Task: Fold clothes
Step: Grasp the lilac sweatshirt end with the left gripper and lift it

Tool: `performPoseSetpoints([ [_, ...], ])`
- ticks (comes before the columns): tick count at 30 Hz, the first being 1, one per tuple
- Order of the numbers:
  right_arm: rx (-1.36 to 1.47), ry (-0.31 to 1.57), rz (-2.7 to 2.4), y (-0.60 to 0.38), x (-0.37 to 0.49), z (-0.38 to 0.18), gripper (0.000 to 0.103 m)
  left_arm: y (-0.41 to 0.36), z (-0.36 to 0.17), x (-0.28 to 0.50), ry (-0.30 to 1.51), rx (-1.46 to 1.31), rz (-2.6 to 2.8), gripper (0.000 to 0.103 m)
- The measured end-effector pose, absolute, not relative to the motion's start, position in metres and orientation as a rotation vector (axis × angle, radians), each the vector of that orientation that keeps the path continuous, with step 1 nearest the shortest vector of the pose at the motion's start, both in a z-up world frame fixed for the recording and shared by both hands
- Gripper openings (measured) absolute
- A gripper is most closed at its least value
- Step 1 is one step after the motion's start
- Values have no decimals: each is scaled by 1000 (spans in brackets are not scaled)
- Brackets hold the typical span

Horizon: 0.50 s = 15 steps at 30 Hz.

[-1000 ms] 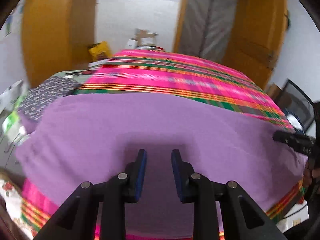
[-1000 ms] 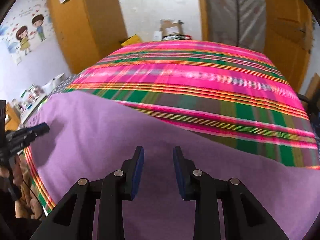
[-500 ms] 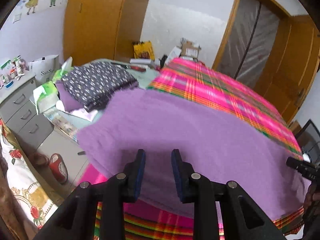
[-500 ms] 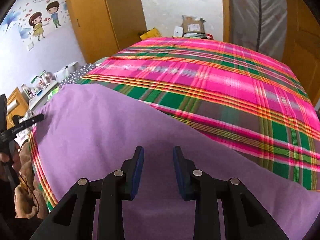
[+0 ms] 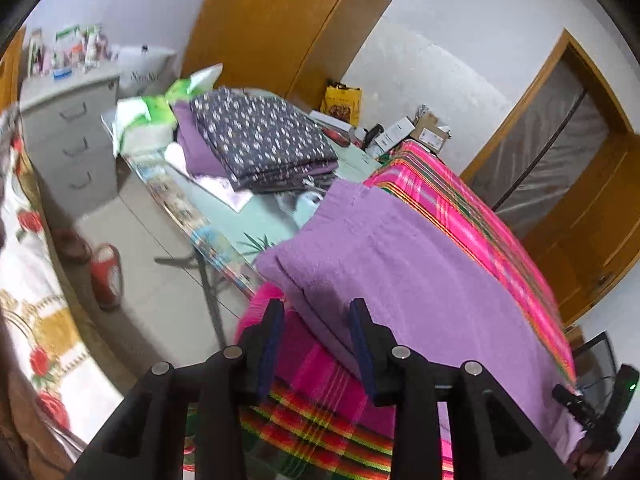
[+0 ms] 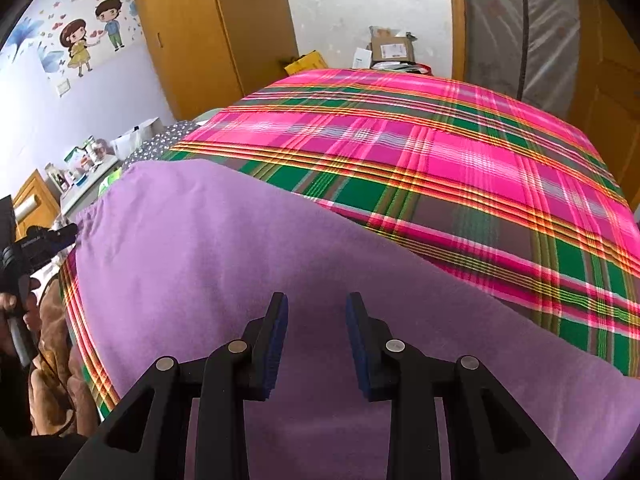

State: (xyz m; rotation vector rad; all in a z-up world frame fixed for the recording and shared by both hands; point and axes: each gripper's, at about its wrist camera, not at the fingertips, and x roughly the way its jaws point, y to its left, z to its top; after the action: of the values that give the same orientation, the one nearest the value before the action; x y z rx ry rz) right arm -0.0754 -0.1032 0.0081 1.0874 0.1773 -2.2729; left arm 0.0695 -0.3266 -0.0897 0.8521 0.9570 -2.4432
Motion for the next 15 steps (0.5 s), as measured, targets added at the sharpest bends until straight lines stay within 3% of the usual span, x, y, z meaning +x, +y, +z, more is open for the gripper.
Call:
performPoseSetpoints([
  [15,1084,200,-2271,-110,-71,11,31,-364,-118,68,1390,721,-2425,40],
])
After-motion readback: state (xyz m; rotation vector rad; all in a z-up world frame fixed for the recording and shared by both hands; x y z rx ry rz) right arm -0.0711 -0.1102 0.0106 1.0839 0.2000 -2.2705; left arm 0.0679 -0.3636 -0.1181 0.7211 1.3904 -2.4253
